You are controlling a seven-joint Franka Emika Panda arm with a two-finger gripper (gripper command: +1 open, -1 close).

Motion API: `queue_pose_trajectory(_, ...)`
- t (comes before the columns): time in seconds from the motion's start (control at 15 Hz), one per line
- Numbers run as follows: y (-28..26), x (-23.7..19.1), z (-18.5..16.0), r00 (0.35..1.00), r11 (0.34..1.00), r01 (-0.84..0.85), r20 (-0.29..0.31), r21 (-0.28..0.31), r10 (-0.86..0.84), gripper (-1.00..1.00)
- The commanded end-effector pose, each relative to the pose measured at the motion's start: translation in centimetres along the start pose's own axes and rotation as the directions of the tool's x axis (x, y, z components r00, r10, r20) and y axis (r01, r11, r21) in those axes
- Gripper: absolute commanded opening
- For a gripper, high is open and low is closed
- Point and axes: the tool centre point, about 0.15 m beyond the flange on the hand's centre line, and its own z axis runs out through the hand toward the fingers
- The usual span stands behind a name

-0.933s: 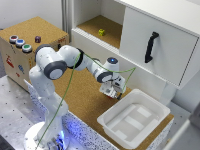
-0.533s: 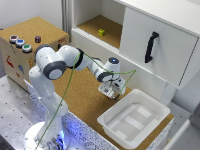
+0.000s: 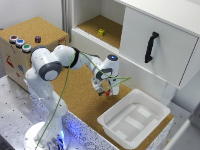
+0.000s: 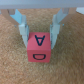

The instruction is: Take the pink block and rotate it right

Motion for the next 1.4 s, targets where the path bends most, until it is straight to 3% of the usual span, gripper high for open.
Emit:
queue_pose_trajectory(0.0, 1.6, -5.0, 1.1, 0.864, 0.874, -0.481, -0.205, -0.071, 0.459, -1.00)
queue_pose_trajectory(0.07, 2.0, -5.2, 2.3, 0.827, 0.832, -0.552, -0.167, -0.055, 0.537, -1.00)
queue_pose_trajectory(0.2, 1.7, -5.5, 5.0, 0.761, 0.763, -0.644, -0.054, 0.047, 0.646, -1.00)
queue_pose_trajectory(0.47, 0.8, -4.7, 6.3, 0.770, 0.766, -0.637, 0.022, 0.092, 0.638, -1.00)
queue_pose_trajectory(0.53, 0.5, -4.3, 6.0, 0.801, 0.795, -0.598, 0.031, 0.101, 0.598, 1.00)
queue_pose_trajectory(0.93, 2.1, -6.1, -0.1, 0.884, 0.882, -0.460, -0.045, 0.101, 0.466, 1.00)
queue_pose_trajectory(1.07, 2.3, -6.2, -1.8, 0.949, 0.949, -0.307, -0.057, 0.079, 0.311, 1.00)
queue_pose_trajectory(1.2, 1.8, -6.0, -3.3, 0.999, 1.000, -0.007, -0.051, 0.017, 0.008, 1.00)
queue_pose_trajectory(1.33, 1.3, -5.9, -3.8, 0.971, 0.971, 0.231, -0.049, -0.066, -0.234, 1.00)
